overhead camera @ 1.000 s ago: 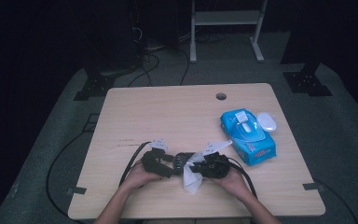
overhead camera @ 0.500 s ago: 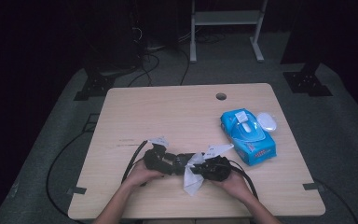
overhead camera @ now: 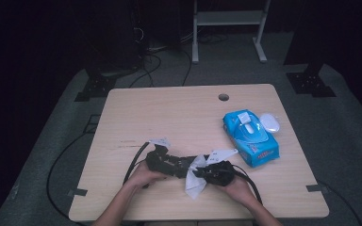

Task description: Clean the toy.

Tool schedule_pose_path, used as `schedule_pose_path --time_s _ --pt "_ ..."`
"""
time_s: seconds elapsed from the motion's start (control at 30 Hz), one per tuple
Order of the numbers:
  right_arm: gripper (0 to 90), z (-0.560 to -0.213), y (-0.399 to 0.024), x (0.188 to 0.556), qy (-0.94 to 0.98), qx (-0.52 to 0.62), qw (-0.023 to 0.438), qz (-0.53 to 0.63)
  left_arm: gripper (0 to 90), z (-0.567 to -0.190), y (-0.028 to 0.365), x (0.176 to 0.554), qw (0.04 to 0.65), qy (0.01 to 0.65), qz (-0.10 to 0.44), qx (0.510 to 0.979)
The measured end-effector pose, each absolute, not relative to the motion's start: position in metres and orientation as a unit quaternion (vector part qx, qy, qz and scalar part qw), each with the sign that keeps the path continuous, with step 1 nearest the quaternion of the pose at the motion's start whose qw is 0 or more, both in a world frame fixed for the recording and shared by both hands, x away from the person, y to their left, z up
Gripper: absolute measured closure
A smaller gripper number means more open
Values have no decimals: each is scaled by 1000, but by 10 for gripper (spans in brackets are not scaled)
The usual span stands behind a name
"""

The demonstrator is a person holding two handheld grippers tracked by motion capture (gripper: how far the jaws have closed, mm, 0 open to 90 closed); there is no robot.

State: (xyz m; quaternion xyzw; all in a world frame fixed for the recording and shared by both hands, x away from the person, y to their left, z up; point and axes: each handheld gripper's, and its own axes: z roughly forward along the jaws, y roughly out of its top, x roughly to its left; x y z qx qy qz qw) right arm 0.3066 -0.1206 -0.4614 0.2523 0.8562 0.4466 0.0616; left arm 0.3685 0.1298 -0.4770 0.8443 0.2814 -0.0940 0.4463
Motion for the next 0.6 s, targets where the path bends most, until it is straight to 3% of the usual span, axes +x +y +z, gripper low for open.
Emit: schedule_pose_path --time_s 0.37,0.4,0.6 --pt "836 -463 -120 295 859 248 73 442 248 -460 121 339 430 211 29 877" --pt "836 -463 -120 294 861 247 74 439 293 -459 123 337 438 210 40 873" --pt "835 -464 -119 289 864 244 80 433 366 -456 126 332 449 205 47 868"
